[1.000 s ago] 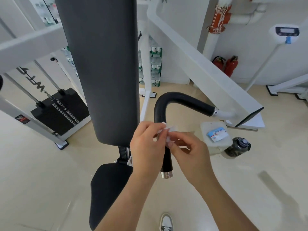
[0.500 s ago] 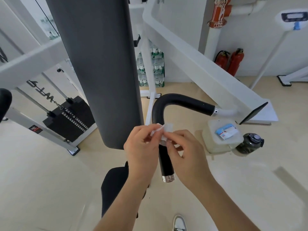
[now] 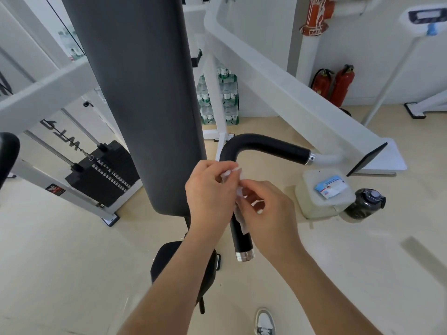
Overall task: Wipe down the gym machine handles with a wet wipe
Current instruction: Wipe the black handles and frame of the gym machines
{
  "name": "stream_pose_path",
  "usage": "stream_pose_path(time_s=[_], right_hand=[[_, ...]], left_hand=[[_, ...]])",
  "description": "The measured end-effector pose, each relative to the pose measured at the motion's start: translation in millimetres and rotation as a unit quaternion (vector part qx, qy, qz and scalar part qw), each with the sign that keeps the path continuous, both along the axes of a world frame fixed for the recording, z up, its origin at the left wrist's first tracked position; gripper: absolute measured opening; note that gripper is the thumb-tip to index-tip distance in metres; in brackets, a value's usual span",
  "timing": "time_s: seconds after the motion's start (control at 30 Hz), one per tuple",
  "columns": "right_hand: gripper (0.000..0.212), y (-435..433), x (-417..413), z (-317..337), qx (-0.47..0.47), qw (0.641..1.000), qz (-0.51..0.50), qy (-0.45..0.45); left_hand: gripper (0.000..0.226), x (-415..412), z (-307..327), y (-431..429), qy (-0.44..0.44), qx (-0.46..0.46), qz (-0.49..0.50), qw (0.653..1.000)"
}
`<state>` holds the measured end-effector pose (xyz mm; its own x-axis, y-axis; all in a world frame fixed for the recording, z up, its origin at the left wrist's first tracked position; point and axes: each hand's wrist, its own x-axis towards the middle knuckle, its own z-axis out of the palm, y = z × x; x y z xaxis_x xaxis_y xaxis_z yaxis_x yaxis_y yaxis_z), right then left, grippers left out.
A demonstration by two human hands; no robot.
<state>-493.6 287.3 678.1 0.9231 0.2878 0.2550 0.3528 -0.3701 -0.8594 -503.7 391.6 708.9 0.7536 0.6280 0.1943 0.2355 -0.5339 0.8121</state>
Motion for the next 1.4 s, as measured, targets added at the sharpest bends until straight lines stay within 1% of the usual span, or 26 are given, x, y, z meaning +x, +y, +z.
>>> stream_pose_path(time_s=[0.03, 0.1, 0.17, 0.27, 0.33, 0.4, 0.43, 0.5, 0.53, 0.57, 0.6, 0.67, 0.73, 0.8, 0.87, 0.97, 1.03, 1.1, 1.13, 1.2, 1.27, 1.33, 1.4], right_hand=[[0.016, 3, 3, 2, -0.004, 1.0, -0.004, -0.011], [0.01, 5, 7, 4, -0.005, 1.0, -0.004, -0.013], [0.011, 5, 6, 5, 0.017, 1.0, -0.01, 0.002], [0.011, 11, 2, 6, 0.075, 0.993, -0.061, 0.064], [0.007, 17, -2, 12, 0.122, 0.985, -0.077, 0.098], [0.006, 19, -2, 21, 0.178, 0.974, -0.043, 0.135], [0.008, 19, -2, 24, 0.191, 0.97, -0.022, 0.15], [0.009, 18, 1, 25, 0.182, 0.972, -0.002, 0.15], [0.009, 18, 3, 22, 0.169, 0.976, -0.008, 0.134], [0.009, 19, 6, 19, 0.149, 0.983, -0.023, 0.103], [0.01, 20, 9, 15, 0.123, 0.99, -0.04, 0.055], [0.01, 23, 11, 7, 0.059, 0.995, -0.056, -0.065], [0.022, 22, 3, -1, -0.027, 0.987, -0.036, -0.153], [0.035, 15, -10, -8, -0.093, 0.972, 0.006, -0.214], [0.037, 10, -15, -11, -0.115, 0.96, 0.029, -0.255], [0.031, 20, 8, 4, -0.119, 0.945, 0.013, -0.305], [0.021, 29, 26, 15, -0.121, 0.943, 0.004, -0.31], [0.011, 30, 24, 17, -0.137, 0.95, 0.012, -0.281], [0.009, 27, 17, 16, -0.148, 0.953, 0.017, -0.264], [0.014, 22, 3, 12, -0.159, 0.955, 0.021, -0.248], [0.011, 26, 10, 16, -0.141, 0.963, 0.014, -0.229], [0.008, 36, 25, 25, -0.11, 0.976, -0.023, -0.188], [0.01, 43, 26, 27, -0.072, 0.986, -0.057, -0.137]], left_hand=[[0.009, 0, 0, 0, -0.005, -0.023, 0.004, 1.0], [0.012, -10, -4, -1, -0.014, -0.109, 0.007, 0.994], [0.013, -22, -5, -3, -0.02, -0.191, 0.0, 0.981], [0.008, -25, -4, 0, -0.033, -0.226, -0.001, 0.973], [0.004, -24, 0, 3, -0.062, -0.257, -0.012, 0.964], [0.005, -26, 2, 5, -0.071, -0.304, -0.037, 0.949], [0.008, -28, 3, 5, -0.071, -0.335, -0.048, 0.938], [0.012, -30, 3, 5, -0.068, -0.386, -0.056, 0.918], [0.012, -30, 1, 7, -0.062, -0.378, -0.051, 0.922], [0.011, -29, 0, 8, -0.051, -0.349, -0.044, 0.935], [0.008, -29, -2, 9, -0.041, -0.315, -0.037, 0.948], [0.005, -30, -5, 9, -0.035, -0.27, -0.023, 0.962], [0.005, -32, -9, 9, -0.038, -0.234, -0.021, 0.971], [0.009, -33, -12, 9, -0.031, -0.201, -0.02, 0.979], [0.012, -35, -13, 12, -0.027, -0.204, -0.021, 0.978], [0.018, -36, -8, 14, -0.029, -0.249, -0.023, 0.968], [0.022, -35, -6, 15, -0.032, -0.253, -0.029, 0.966], [0.023, -34, -7, 16, -0.024, -0.22, -0.037, 0.975], [0.023, -34, -9, 17, -0.017, -0.199, -0.038, 0.979], [0.023, -37, -11, 17, -0.006, -0.165, -0.039, 0.985], [0.025, -34, -9, 16, -0.009, -0.142, -0.037, 0.989], [0.026, -26, -3, 16, -0.021, -0.13, -0.03, 0.991], [0.021, -15, 7, 15, -0.022, -0.086, -0.023, 0.996]])
